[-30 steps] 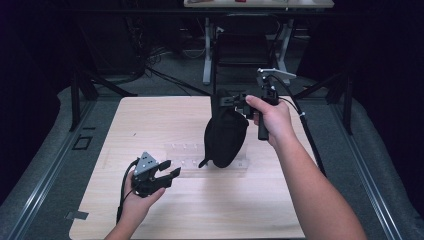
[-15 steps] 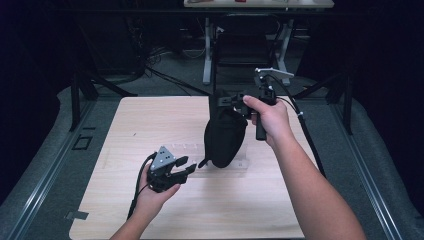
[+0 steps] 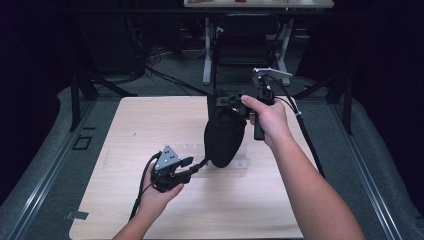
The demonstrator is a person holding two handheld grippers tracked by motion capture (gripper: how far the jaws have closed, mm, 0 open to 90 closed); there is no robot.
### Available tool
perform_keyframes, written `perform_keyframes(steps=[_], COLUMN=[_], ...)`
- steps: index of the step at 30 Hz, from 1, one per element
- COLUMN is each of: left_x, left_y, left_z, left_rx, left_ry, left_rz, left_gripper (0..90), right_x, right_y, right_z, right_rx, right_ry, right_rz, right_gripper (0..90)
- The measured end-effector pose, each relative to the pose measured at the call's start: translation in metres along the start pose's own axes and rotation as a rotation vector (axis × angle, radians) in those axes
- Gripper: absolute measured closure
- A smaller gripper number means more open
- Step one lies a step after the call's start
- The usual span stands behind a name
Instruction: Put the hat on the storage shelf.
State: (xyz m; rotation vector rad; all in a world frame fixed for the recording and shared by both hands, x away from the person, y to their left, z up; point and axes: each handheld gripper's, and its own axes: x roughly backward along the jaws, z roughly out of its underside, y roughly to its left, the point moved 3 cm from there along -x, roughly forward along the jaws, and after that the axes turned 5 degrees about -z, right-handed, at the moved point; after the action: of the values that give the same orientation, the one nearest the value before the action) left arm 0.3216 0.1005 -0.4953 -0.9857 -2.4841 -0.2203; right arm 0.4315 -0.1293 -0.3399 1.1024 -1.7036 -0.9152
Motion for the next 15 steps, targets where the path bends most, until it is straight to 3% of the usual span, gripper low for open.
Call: perform_keyframes(steps=[6,11,15], left_x=[-0.006,-0.014,-0.013], left_y=[-0.006,-0.008,-0.007], left_z=[0.001,0.003,0.003], left_rx=[-0.036,-0.058,-0.076], left_ry=[0.023,0.049,0.051], left_rz=[0.006,-0.008,-0.014], left_gripper=[63.8,78.2,81.1], right_x=[-0.002,-0.004,-0.003], right_y=[0.000,0.001,0.002], right_z=[0.000,0.001,0.002], right_rx=[-0.002,-0.005,0.001], right_ry=[-0.003,-0.005,-0.003], right_rz=[-0.005,-0.009,-0.015], right_gripper=[86.9,86.6,84.1])
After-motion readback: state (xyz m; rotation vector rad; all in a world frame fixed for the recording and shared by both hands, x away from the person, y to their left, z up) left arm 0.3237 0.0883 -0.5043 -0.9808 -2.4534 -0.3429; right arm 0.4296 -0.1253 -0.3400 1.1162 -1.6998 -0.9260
